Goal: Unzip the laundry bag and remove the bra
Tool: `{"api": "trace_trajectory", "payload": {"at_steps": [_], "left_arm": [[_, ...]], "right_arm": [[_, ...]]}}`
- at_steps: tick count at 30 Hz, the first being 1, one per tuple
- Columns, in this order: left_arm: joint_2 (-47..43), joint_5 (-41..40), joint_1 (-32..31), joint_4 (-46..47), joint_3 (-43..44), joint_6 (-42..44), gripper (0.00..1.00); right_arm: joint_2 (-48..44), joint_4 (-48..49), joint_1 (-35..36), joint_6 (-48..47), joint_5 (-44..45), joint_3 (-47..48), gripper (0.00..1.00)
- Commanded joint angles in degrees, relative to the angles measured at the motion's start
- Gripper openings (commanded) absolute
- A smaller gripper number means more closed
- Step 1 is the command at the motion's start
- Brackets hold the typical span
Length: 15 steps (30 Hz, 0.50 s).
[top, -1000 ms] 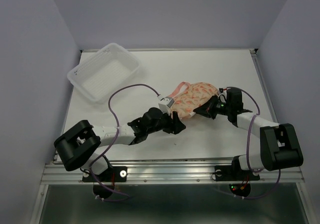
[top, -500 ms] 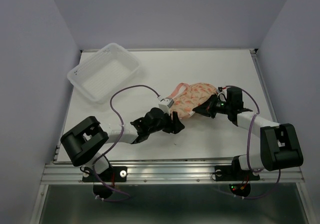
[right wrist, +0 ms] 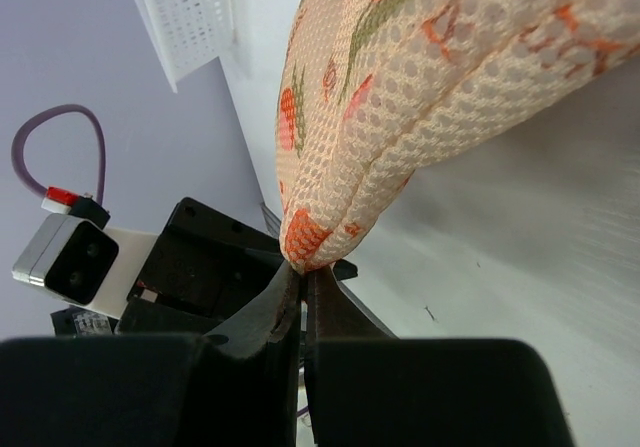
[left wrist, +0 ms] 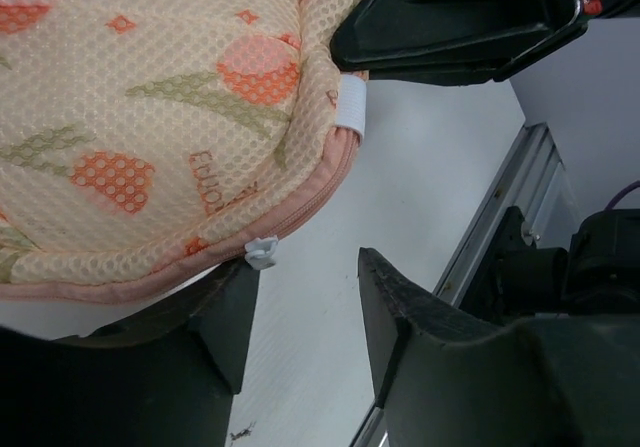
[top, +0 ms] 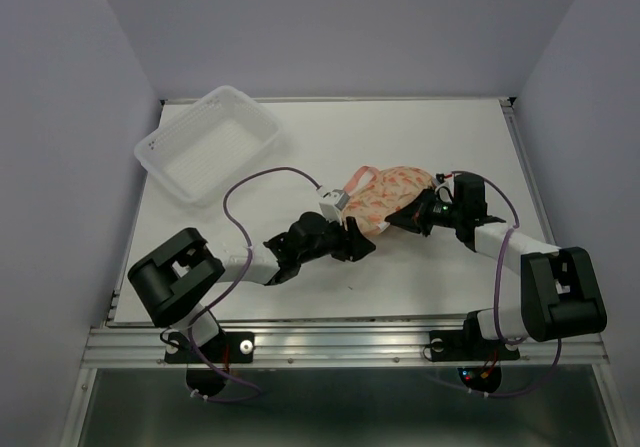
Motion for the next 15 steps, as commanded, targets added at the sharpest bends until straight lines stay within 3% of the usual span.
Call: {"api": "trace_trajectory", "payload": {"at_steps": [1,15], "left_arm": [[-0.66,0.92,0.08,5.32,1.75,-0.82,0.51],[-1.62,-1.27,0.08,5.06,0.34,-1.88,0.02]], "right_arm": [[-1.77,1.31,-0.06,0.36,-2.44,1.43,0.03],[-1.07,1.40,-0.06,-0.34,-2.44,0.73,0.03]]}}
